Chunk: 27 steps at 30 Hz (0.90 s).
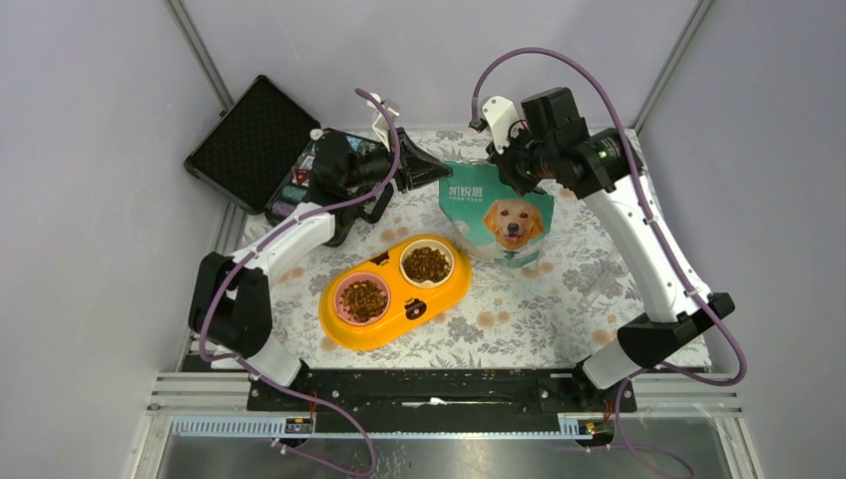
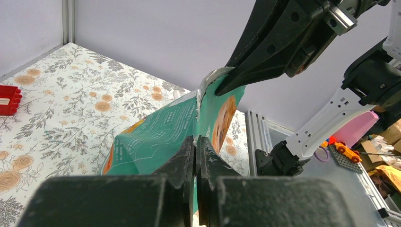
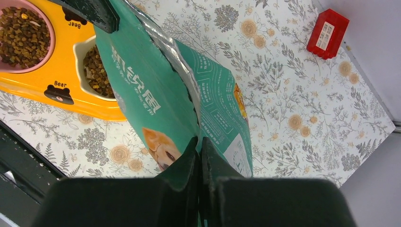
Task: Serve the pet food
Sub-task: Close the pet food bag at the center of the board.
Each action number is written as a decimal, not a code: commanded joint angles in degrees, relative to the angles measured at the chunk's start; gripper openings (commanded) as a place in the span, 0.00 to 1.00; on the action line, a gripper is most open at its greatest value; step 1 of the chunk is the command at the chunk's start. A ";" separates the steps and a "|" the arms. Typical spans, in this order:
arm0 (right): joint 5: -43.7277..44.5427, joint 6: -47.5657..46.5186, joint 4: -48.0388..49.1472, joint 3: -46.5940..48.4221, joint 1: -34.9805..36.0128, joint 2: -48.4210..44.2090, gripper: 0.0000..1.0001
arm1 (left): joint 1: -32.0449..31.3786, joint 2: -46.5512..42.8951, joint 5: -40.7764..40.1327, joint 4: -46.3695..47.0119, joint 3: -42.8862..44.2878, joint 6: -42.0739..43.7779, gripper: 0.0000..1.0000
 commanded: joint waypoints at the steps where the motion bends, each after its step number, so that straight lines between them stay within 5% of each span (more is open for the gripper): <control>1: 5.18 -0.51 1.68 0.54 -2.03 -3.45 0.09 | 1.47 -5.22 -0.32 8.28 2.96 -0.82 0.00; 4: 5.99 -1.00 1.39 -1.52 -2.03 -4.39 0.46 | 1.47 -5.18 -0.35 8.15 3.05 -0.73 0.00; 5: 6.85 -1.14 1.44 -2.35 -2.03 -4.82 0.47 | 1.47 -5.15 -0.33 8.07 3.06 -0.59 0.00; 9: 9.10 -1.52 2.09 -5.45 -2.35 -6.41 0.42 | 1.47 -5.20 -0.26 8.00 3.14 -0.62 0.00; 12: 10.11 -1.22 3.41 -6.85 -3.39 -7.72 0.01 | 1.47 -5.29 -0.19 8.05 3.06 -0.63 0.00; 19: 8.52 -0.67 3.43 -5.81 -5.28 -8.77 0.00 | 1.38 -5.31 -0.18 8.09 3.12 -0.62 0.00; 20: 9.55 -0.19 3.35 -5.59 -5.33 -8.52 0.08 | 1.41 -5.38 -0.17 8.00 3.14 -0.64 0.00; 22: 10.58 0.08 3.06 -5.55 -5.36 -8.72 0.38 | 1.38 -5.44 -0.11 7.94 3.14 -0.87 0.00; 23: 10.92 0.33 2.78 -5.42 -5.37 -8.82 0.42 | 1.38 -5.48 0.05 7.99 3.14 -0.90 0.00; 25: 11.26 0.73 2.57 -5.20 -5.80 -9.20 0.41 | 1.38 -5.57 0.07 7.95 2.92 -0.88 0.00; 27: 11.21 1.01 2.54 -5.53 -6.87 -9.34 0.30 | 1.38 -5.59 -0.15 7.98 2.88 -0.89 0.00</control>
